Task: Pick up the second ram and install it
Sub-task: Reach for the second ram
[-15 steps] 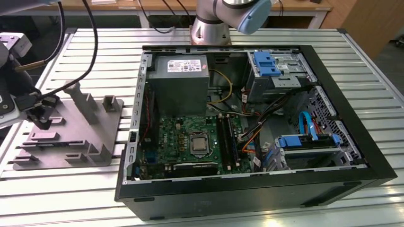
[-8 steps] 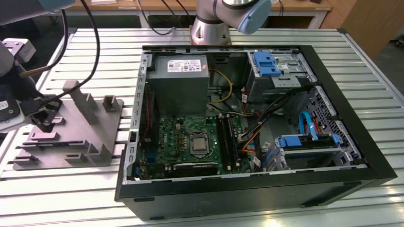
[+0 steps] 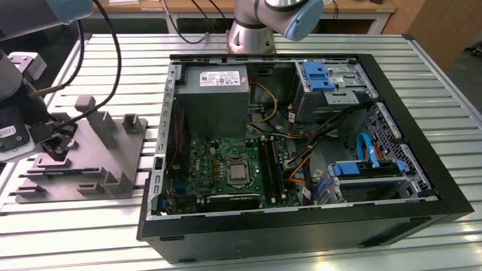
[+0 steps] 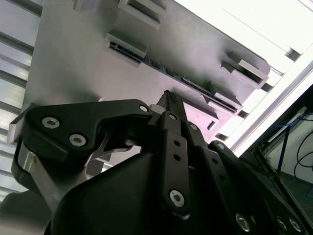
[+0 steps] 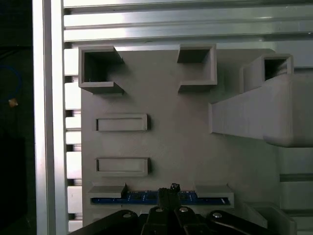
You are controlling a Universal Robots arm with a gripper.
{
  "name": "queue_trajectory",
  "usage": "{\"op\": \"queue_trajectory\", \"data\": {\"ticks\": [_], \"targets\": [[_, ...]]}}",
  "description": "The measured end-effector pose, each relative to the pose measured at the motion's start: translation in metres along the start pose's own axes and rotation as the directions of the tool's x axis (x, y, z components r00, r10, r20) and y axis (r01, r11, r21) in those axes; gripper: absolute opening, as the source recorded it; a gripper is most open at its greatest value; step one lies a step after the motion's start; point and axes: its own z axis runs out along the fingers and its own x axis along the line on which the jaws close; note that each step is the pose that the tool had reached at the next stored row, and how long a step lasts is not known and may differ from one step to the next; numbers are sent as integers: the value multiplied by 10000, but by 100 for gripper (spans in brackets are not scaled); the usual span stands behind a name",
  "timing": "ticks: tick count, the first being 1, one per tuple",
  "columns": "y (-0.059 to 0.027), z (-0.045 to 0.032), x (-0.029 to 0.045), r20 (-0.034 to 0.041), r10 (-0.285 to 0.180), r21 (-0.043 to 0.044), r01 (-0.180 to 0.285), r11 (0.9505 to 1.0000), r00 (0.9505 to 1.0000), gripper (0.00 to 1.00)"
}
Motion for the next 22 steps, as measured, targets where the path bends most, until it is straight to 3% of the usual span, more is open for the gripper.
{"op": "queue_trajectory", "data": {"ticks": [11,22], "targets": [[-3,158,-4,0,0,1,0,10000,10000,10],[-6,263,-5,-2,0,6,0,10000,10000,10]]}}
